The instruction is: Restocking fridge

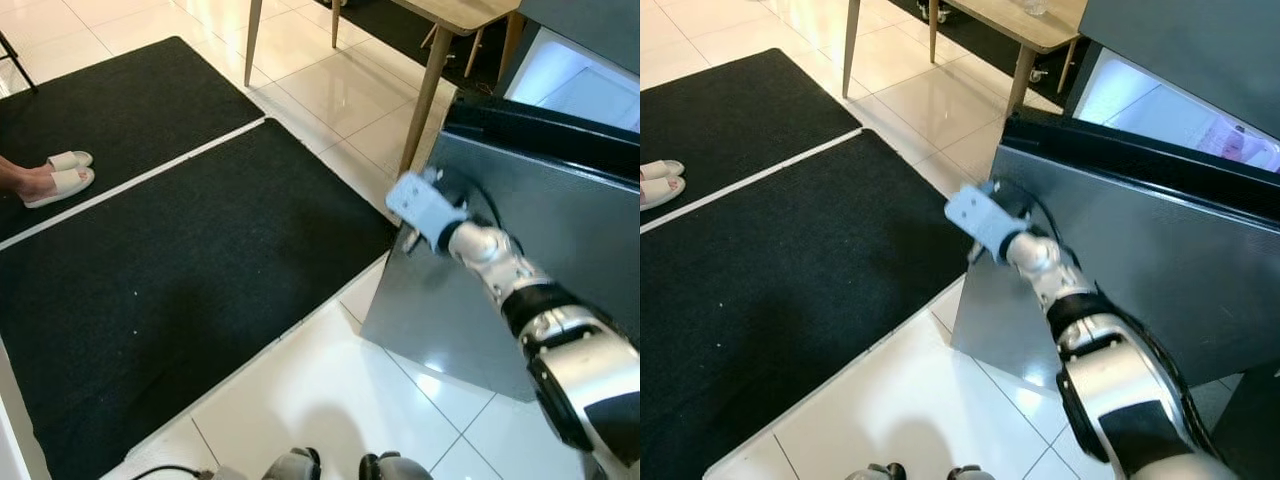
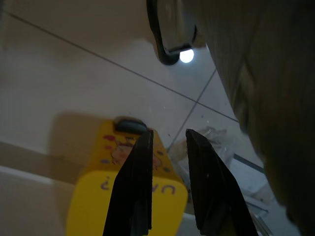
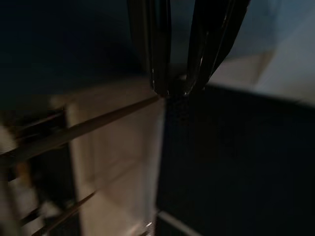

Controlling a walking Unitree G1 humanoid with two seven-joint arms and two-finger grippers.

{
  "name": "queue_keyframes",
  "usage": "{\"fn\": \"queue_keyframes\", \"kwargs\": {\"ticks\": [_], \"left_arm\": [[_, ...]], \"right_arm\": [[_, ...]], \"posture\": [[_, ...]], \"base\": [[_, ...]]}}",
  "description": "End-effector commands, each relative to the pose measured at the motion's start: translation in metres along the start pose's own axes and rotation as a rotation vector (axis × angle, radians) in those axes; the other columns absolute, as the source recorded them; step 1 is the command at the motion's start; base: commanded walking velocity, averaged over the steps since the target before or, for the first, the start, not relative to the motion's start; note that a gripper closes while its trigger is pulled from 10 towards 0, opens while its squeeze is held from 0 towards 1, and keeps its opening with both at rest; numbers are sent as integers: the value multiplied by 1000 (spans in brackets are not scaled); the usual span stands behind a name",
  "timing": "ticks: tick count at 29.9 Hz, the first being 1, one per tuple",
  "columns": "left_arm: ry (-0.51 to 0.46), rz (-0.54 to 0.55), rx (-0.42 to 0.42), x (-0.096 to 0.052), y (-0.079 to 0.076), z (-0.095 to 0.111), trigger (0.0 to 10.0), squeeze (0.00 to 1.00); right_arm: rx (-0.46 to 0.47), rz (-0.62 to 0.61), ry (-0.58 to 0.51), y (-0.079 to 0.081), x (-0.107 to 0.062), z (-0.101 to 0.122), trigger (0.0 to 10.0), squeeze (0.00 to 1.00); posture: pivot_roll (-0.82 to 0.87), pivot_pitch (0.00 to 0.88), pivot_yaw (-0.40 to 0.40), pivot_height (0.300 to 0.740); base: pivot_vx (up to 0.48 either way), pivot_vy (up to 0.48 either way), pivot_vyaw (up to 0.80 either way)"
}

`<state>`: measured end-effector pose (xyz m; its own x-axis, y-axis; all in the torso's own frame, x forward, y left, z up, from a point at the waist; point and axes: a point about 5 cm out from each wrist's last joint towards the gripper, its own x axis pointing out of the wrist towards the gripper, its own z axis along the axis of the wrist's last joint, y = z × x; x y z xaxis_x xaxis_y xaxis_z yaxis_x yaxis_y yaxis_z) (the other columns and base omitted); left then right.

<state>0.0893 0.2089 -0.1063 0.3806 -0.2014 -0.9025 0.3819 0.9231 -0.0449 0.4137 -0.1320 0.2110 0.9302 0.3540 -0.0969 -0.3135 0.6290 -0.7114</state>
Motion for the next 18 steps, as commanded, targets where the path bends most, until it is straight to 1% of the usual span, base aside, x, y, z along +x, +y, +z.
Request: {"fn": "queue_keyframes", "kwargs": {"ticks": [1, 2, 3, 4, 5, 6, 7, 9, 10, 11, 12, 13, 14, 15, 16, 17, 18], "left_arm": [[57, -18, -4, -4, -6, -19, 10000, 0], [65, -19, -7, -5, -7, -22, 10000, 0], [71, -20, -9, -6, -8, -25, 10000, 0], [75, -21, -10, -7, -8, -27, 10000, 0], [77, -21, -13, -7, -8, -28, 10000, 0], [77, -21, -13, -7, -8, -28, 10000, 0], [76, -20, -16, -7, -8, -28, 10000, 0], [76, -18, -18, -7, -8, -28, 10000, 0], [76, -18, -18, -7, -8, -28, 10000, 0], [75, -18, -19, -7, -8, -27, 10000, 0], [72, -17, -19, -6, -7, -26, 10000, 0], [72, -17, -19, -6, -7, -26, 10000, 0], [71, -17, -19, -6, -7, -25, 10000, 0], [68, -16, -19, -5, -6, -23, 10000, 0], [68, -16, -19, -5, -6, -23, 10000, 0], [64, -16, -18, -5, -6, -21, 10000, 0], [55, -16, -16, -3, -5, -17, 10000, 0]], "right_arm": [[9, -73, 14, -12, -1, -1, 10000, 0], [11, -204, -19, -34, -2, 10, 10000, 0], [36, -348, -46, -59, -6, 19, 10000, 0], [54, -441, -62, -75, -10, 25, 10000, 0], [70, -532, -66, -90, -16, 26, 10000, 0], [70, -532, -66, -90, -16, 26, 10000, 0], [91, -576, -64, -98, -19, 23, 10000, 0], [137, -576, -44, -96, -22, 12, 10000, 0], [137, -576, -44, -96, -22, 12, 10000, 0], [168, -510, -33, -84, -20, 3, 10000, 0], [224, -362, -23, -57, -18, -13, 10000, 0], [224, -362, -23, -57, -18, -13, 10000, 0], [249, -291, -24, -44, -17, -20, 10000, 0], [291, -182, -28, -24, -18, -29, 10000, 0], [291, -182, -28, -24, -18, -29, 10000, 0], [306, -129, -29, -14, -18, -34, 10000, 0], [310, -16, -23, 7, -22, -44, 10000, 0]], "posture": [[56, 318, -66, 740], [61, 314, -65, 740], [65, 313, -63, 740], [65, 313, -63, 740], [66, 305, -63, 740], [66, 305, -63, 740], [66, 304, -62, 740], [63, 300, -61, 740], [63, 300, -61, 740], [59, 298, -60, 740], [55, 296, -58, 740], [55, 296, -58, 740], [53, 295, -58, 740], [49, 290, -56, 740], [49, 290, -56, 740], [49, 289, -56, 740], [45, 284, -53, 740]], "base": [[0, 0, 0], [0, 0, 0], [0, 0, 0], [0, 0, 0], [0, 0, 0], [0, 0, 0], [0, 0, 0], [0, 0, 0], [0, 0, 0], [0, 0, 0], [0, 0, 0], [0, 0, 0], [0, 0, 0], [0, 0, 0], [0, 0, 0], [0, 0, 0], [0, 0, 0]]}}
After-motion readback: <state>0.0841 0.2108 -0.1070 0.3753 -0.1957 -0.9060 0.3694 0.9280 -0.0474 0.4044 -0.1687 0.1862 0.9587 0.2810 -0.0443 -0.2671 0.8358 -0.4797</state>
